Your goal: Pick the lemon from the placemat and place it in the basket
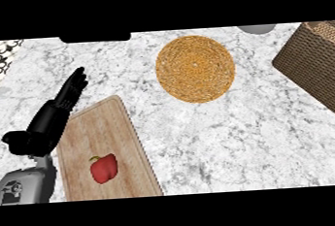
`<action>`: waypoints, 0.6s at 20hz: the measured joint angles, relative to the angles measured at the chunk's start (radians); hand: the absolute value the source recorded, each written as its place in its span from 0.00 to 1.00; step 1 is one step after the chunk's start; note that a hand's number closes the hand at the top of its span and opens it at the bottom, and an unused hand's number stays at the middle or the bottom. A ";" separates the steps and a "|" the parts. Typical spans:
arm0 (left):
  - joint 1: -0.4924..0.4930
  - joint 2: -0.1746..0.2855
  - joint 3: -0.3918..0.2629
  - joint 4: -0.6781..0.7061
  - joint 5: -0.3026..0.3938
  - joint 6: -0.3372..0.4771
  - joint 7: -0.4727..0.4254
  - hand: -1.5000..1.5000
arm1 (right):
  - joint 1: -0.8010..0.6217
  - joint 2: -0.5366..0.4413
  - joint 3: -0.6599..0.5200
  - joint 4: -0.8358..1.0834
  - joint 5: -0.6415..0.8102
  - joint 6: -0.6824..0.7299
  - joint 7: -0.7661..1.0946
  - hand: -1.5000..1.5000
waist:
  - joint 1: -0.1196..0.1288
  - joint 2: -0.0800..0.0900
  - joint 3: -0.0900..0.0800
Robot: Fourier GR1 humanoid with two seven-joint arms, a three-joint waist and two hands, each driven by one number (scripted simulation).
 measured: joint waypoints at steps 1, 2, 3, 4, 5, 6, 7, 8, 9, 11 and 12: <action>-0.002 0.003 0.005 0.010 0.002 -0.003 -0.008 0.50 | 0.010 -0.013 -0.013 0.014 -0.017 -0.006 -0.030 1.00 | 0.000 0.001 0.000; 0.004 0.005 0.004 -0.003 0.006 -0.007 -0.002 0.50 | 0.017 -0.021 -0.019 0.027 -0.026 -0.016 -0.051 1.00 | 0.002 0.000 0.000; 0.004 -0.002 -0.003 -0.001 0.000 -0.003 -0.004 0.50 | 0.024 -0.026 -0.023 0.039 -0.031 -0.034 -0.070 1.00 | 0.002 0.001 0.000; 0.001 -0.006 -0.007 0.009 -0.009 0.002 -0.014 0.50 | 0.035 -0.030 -0.032 0.051 -0.042 -0.054 -0.098 1.00 | 0.003 0.002 0.000; 0.001 -0.005 -0.007 0.009 -0.008 0.000 -0.013 0.50 | 0.049 -0.033 -0.038 0.060 -0.051 -0.071 -0.124 1.00 | 0.004 0.002 0.000; -0.012 -0.008 -0.008 0.009 -0.009 0.005 0.000 0.50 | 0.059 -0.033 -0.042 0.069 -0.057 -0.090 -0.146 1.00 | 0.003 0.002 0.000; -0.006 -0.012 -0.014 0.005 -0.012 0.006 0.000 0.50 | 0.066 -0.042 -0.044 0.080 -0.060 -0.099 -0.165 1.00 | 0.005 0.002 0.001; 0.001 -0.008 -0.010 -0.004 -0.006 -0.001 0.004 0.50 | 0.079 -0.048 -0.048 0.089 -0.066 -0.114 -0.185 1.00 | 0.006 0.002 0.000; 0.008 -0.007 -0.008 -0.008 -0.003 -0.003 -0.002 0.50 | 0.090 -0.049 -0.052 0.098 -0.072 -0.132 -0.207 1.00 | 0.007 0.002 0.001; -0.008 -0.005 -0.004 0.010 -0.005 -0.002 -0.002 0.50 | 0.103 -0.056 -0.054 0.114 -0.078 -0.157 -0.239 1.00 | 0.006 0.003 0.001; -0.008 -0.008 -0.004 0.018 -0.010 0.004 -0.011 0.50 | 0.110 -0.060 -0.061 0.114 -0.084 -0.181 -0.253 1.00 | 0.005 0.003 0.001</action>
